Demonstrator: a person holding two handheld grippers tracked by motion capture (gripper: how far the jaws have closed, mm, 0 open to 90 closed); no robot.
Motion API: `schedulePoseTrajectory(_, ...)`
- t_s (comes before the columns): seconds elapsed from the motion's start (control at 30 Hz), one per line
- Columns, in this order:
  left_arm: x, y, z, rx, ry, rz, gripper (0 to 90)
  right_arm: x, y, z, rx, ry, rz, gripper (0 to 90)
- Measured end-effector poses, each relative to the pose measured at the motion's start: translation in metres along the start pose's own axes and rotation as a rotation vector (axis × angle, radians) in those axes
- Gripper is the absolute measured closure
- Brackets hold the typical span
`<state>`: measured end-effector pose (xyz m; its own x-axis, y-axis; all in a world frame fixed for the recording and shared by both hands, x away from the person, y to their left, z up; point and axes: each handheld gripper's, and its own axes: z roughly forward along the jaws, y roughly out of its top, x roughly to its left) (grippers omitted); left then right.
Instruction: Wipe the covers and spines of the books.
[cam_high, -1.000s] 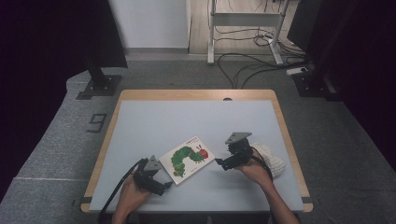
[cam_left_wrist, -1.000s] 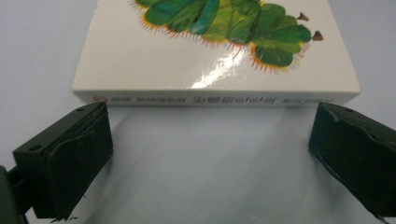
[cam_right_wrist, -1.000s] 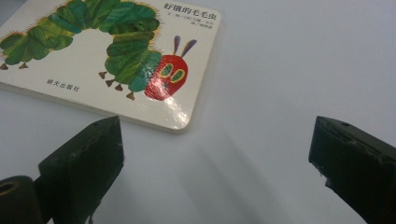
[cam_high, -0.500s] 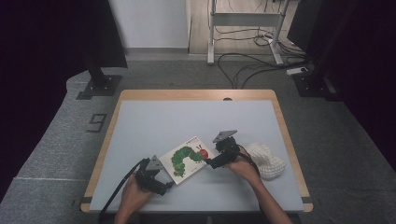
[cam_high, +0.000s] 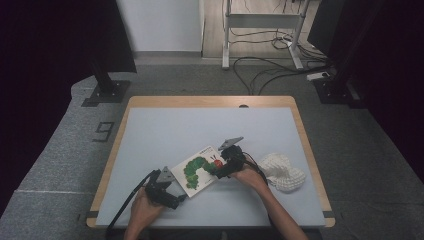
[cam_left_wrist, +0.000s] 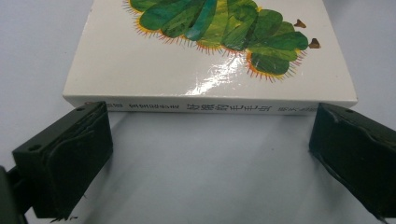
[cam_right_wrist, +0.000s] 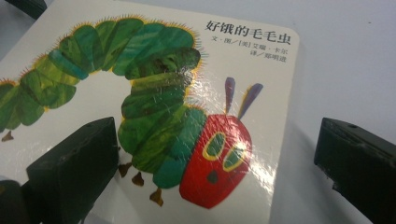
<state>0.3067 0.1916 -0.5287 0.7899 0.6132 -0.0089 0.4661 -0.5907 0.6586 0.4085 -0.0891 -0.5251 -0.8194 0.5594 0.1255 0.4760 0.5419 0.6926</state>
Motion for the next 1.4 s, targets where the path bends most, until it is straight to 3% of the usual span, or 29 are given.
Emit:
schedulePoseTrajectory(0.3, -0.001, 0.001, 0.001, 0.0, 0.008, -0.012, 0.0, 0.002, 0.005, 0.008, -0.007, 0.045, 0.006, 1.3)
schedulePoseTrajectory(0.53, -0.001, 0.001, 0.001, 0.0, 0.007, -0.013, 0.0, 0.003, 0.007, 0.007, -0.003, 0.036, 0.018, 3.6)
schedulePoseTrajectory(0.87, -0.001, 0.0, 0.001, -0.003, 0.008, -0.014, 0.0, 0.002, 0.014, -0.015, -0.106, 0.057, 0.046, 9.4)
schedulePoseTrajectory(1.03, -0.001, 0.0, 0.001, -0.001, 0.007, -0.011, 0.0, 0.007, 0.017, -0.027, -0.131, 0.059, 0.053, 11.8)
schedulePoseTrajectory(1.1, -0.001, 0.0, 0.001, -0.001, 0.007, -0.011, 0.0, 0.009, 0.016, -0.029, -0.134, 0.106, 0.048, 15.3)
schedulePoseTrajectory(1.23, -0.001, 0.0, 0.001, -0.001, 0.007, -0.012, 0.0, 0.016, 0.016, -0.032, -0.123, 0.077, 0.006, 15.4)
schedulePoseTrajectory(1.4, -0.001, 0.0, 0.001, -0.003, 0.006, -0.015, 0.0, 0.008, 0.022, -0.03, -0.085, 0.109, -0.031, 16.6)
